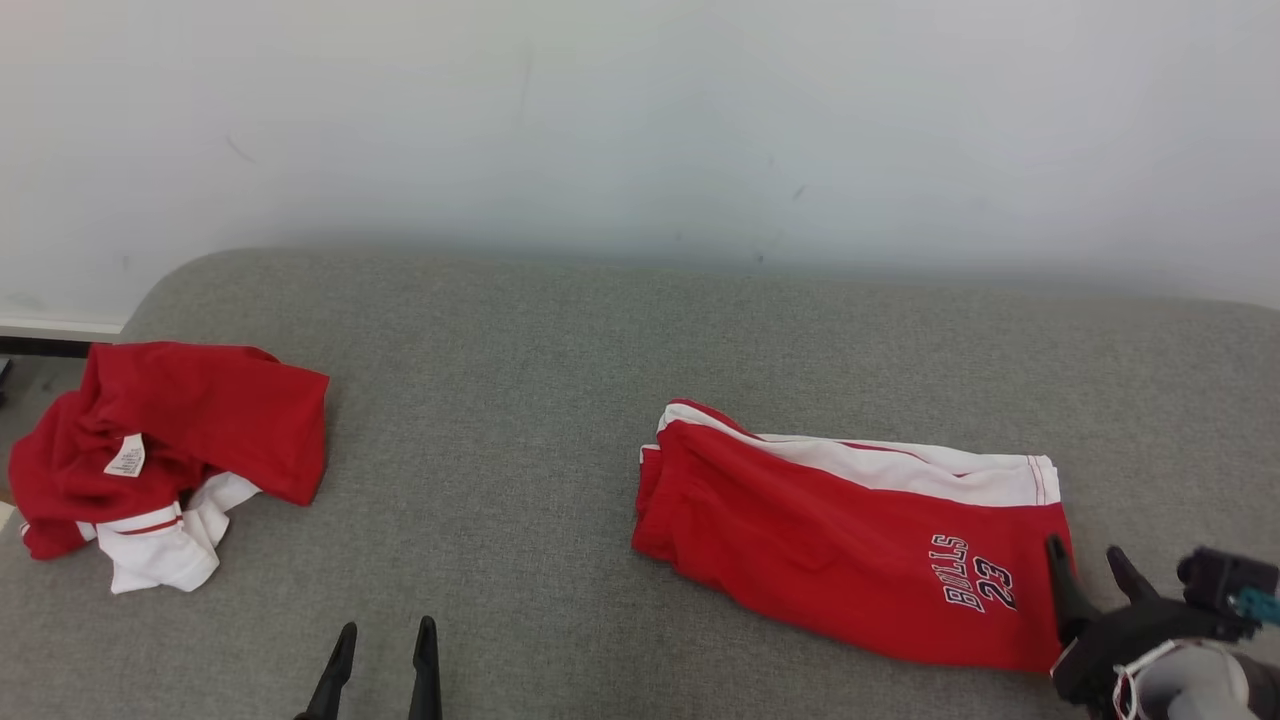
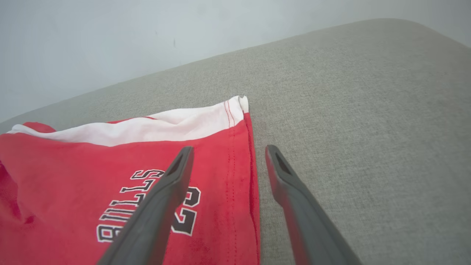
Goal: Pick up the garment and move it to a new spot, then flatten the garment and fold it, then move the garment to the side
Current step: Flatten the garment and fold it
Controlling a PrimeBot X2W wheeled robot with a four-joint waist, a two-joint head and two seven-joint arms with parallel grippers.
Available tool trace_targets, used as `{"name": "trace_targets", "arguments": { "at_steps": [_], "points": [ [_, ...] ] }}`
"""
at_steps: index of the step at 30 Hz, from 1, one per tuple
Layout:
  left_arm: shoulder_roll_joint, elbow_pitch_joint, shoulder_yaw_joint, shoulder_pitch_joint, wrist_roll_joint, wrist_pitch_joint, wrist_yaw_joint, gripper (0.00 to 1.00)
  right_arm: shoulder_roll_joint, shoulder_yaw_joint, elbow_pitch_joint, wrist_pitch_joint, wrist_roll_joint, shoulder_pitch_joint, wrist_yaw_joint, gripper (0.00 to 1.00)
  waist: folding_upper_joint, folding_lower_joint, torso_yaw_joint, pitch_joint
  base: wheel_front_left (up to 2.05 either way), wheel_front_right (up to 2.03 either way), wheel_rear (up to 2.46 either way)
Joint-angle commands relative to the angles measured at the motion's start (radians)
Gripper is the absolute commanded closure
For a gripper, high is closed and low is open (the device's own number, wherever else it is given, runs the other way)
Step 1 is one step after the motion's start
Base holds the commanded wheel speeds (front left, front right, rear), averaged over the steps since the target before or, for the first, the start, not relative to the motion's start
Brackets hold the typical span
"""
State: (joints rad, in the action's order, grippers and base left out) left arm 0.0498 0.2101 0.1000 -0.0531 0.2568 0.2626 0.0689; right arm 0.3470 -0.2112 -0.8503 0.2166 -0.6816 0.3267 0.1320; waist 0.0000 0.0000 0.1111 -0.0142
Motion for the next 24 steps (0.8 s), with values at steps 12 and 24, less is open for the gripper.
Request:
{"name": "trace_targets", "arguments": {
  "at_steps": [12, 24],
  "points": [
    [0.001, -0.004, 0.014, 0.018, 0.014, 0.003, -0.005, 0.0, -0.006, 0.002, -0.22, -0.112, 0.078, 0.177, -0.003, 0.0, 0.0, 0.0, 0.038, 0.038, 0.0, 0.0, 0.0],
    [0.001, 0.001, 0.008, 0.047, -0.011, 0.003, -0.007, 0.0, -0.054, 0.001, -0.376, -0.169, 0.056, 0.221, -0.003, 0.0, 0.0, 0.0, 0.052, 0.085, 0.0, 0.0, 0.0]
  ]
}}
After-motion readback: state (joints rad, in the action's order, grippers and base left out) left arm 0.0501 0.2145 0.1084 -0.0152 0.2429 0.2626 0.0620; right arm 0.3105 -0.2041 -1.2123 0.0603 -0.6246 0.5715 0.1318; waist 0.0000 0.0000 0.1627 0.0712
